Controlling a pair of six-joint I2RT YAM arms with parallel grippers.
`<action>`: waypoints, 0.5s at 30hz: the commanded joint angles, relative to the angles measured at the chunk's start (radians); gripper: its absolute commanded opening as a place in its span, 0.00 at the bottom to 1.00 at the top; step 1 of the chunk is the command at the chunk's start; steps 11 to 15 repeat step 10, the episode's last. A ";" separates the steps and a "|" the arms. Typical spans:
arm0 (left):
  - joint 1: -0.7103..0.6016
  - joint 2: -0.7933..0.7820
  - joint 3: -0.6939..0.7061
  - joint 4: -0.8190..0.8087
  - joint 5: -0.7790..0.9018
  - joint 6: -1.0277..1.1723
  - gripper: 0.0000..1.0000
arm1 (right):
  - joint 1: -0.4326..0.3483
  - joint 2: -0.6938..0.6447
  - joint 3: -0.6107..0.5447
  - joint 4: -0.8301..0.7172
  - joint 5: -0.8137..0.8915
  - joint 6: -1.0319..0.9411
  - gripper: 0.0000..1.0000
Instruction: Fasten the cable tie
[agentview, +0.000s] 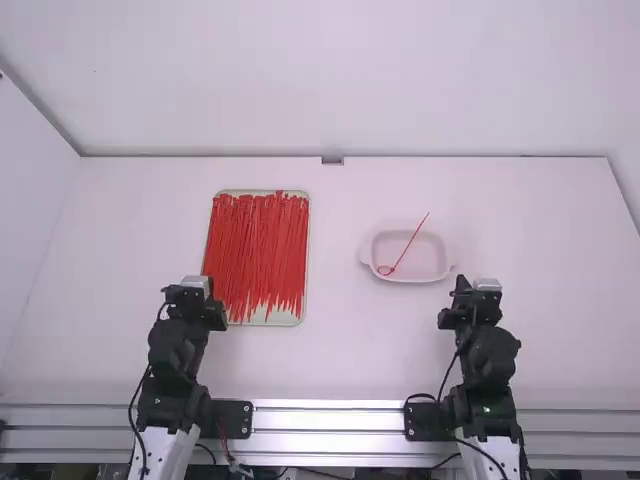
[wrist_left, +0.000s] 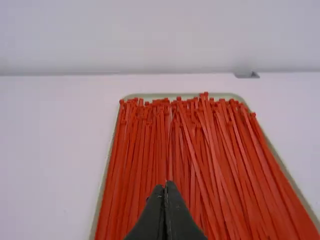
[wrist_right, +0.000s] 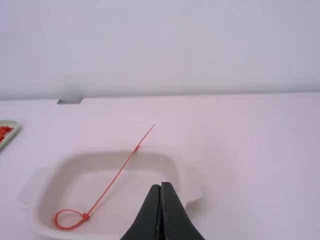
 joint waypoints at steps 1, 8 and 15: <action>0.001 -0.034 -0.009 -0.006 -0.005 0.001 0.00 | 0.003 -0.032 -0.010 -0.007 0.004 0.002 0.00; 0.001 -0.107 -0.009 -0.006 -0.005 0.001 0.00 | 0.003 -0.062 -0.010 -0.007 0.004 0.002 0.00; 0.001 -0.108 -0.009 -0.006 -0.005 0.001 0.00 | 0.003 -0.062 -0.010 -0.007 0.004 0.002 0.00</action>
